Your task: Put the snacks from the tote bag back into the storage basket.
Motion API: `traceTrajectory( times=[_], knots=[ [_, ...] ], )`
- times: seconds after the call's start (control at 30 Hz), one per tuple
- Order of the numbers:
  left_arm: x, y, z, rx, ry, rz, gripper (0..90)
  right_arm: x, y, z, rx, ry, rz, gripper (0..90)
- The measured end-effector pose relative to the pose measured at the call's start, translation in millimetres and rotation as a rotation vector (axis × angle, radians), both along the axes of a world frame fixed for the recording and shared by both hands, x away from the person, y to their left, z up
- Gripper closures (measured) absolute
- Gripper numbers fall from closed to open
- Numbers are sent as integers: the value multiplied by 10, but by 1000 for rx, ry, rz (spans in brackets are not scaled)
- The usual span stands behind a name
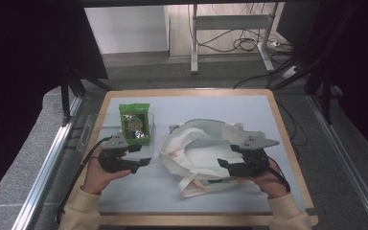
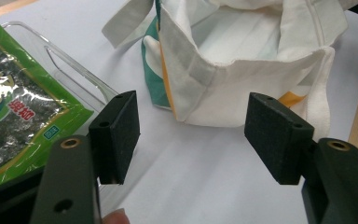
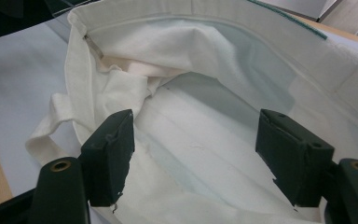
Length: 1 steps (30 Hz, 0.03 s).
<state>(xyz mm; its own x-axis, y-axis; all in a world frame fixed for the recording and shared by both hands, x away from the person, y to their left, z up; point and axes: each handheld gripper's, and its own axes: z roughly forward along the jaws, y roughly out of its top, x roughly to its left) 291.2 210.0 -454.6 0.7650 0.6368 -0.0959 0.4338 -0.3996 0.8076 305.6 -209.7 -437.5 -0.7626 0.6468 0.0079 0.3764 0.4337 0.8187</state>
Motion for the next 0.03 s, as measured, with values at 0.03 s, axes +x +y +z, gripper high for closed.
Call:
traceTrajectory(
  times=[0.03],
  knots=[
    [1,-1,-4,0,1,0,349,1,-4,1,1,-1,0,280]
  ],
)
